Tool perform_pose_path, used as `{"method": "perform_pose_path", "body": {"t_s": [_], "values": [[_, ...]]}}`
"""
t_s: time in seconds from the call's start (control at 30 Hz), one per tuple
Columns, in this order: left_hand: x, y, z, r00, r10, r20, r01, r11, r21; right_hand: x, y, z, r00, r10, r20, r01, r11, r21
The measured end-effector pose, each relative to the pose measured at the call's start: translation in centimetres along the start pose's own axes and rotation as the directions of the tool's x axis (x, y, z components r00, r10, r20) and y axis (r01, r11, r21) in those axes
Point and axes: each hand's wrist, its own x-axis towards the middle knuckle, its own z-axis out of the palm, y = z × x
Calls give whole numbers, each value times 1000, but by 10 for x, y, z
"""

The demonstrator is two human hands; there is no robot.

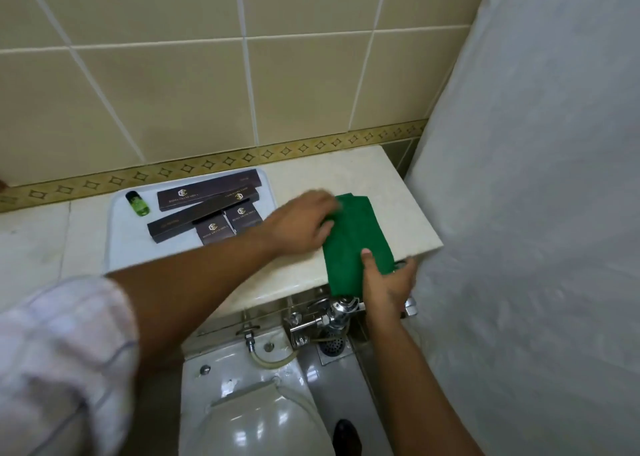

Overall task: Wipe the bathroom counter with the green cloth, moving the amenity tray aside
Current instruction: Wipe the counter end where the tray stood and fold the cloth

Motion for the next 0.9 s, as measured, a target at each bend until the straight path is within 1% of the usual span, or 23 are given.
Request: {"method": "perform_pose_path", "body": {"t_s": [0.03, 0.07, 0.1, 0.13, 0.17, 0.23, 0.3, 0.37, 0.43, 0.5, 0.53, 0.57, 0.63, 0.7, 0.73, 0.77, 0.8, 0.83, 0.87, 0.9], "values": [[26, 2, -2, 994, -107, 18, 108, 993, -42, -3, 4, 0, 984, 173, 49, -180, 965, 193], [51, 4, -2, 972, -222, 82, 226, 973, -49, -3, 8, -1, 953, 271, 135, -301, 898, 321], [72, 5, -2, 934, -319, 163, 325, 946, -6, -3, 10, -2, 923, 316, 217, -379, 842, 385], [87, 6, -1, 894, -381, 235, 380, 924, 50, -3, 10, -4, 897, 340, 282, -434, 798, 418], [98, 8, 0, 858, -422, 292, 421, 905, 70, -2, 10, -6, 869, 361, 337, -483, 763, 430], [109, 9, 1, 807, -446, 387, 476, 879, 19, -2, 9, -11, 818, 391, 422, -559, 713, 422], [112, 9, 1, 784, -441, 437, 486, 874, 9, -2, 6, -16, 776, 399, 488, -610, 670, 423], [107, 9, -1, 800, -422, 427, 459, 888, 17, -3, 0, -20, 752, 417, 511, -639, 650, 410], [98, 9, -4, 834, -400, 379, 448, 893, -43, -1, -5, -24, 765, 425, 483, -624, 675, 394], [79, 8, -16, 836, -419, 354, 492, 857, -149, -3, -17, -30, 795, 399, 457, -586, 697, 412], [64, 8, -26, 829, -444, 339, 531, 816, -229, -6, -25, -34, 812, 379, 444, -561, 717, 415], [47, 8, -37, 820, -479, 314, 567, 754, -332, -7, -34, -36, 826, 348, 442, -533, 739, 413], [5, 8, -61, 786, -574, 231, 588, 577, -566, -16, -61, -36, 845, 266, 464, -450, 823, 347], [-62, 8, -84, 699, -700, 146, 540, 382, -750, -37, -94, -25, 843, 148, 518, -301, 927, 224], [-103, 9, -94, 621, -774, 125, 500, 269, -823, -50, -109, -13, 817, 76, 571, -200, 967, 157], [-148, 9, -100, 533, -838, 121, 437, 149, -887, -67, -125, 5, 763, 15, 646, -93, 992, 86], [-176, 16, -100, 471, -869, 152, 357, 30, -933, -72, -139, 17, 714, -39, 699, 33, 999, 22], [-226, 18, -102, 368, -917, 154, 241, -66, -968, -97, -151, 50, 609, -63, 790, 174, 983, -55], [-262, 26, -98, 294, -942, 160, 121, -130, -984, -119, -162, 79, 522, -52, 851, 310, 941, -133], [-304, 34, -96, 205, -963, 176, 9, -178, -984, -154, -167, 115, 419, -27, 908, 447, 876, -180]]}}
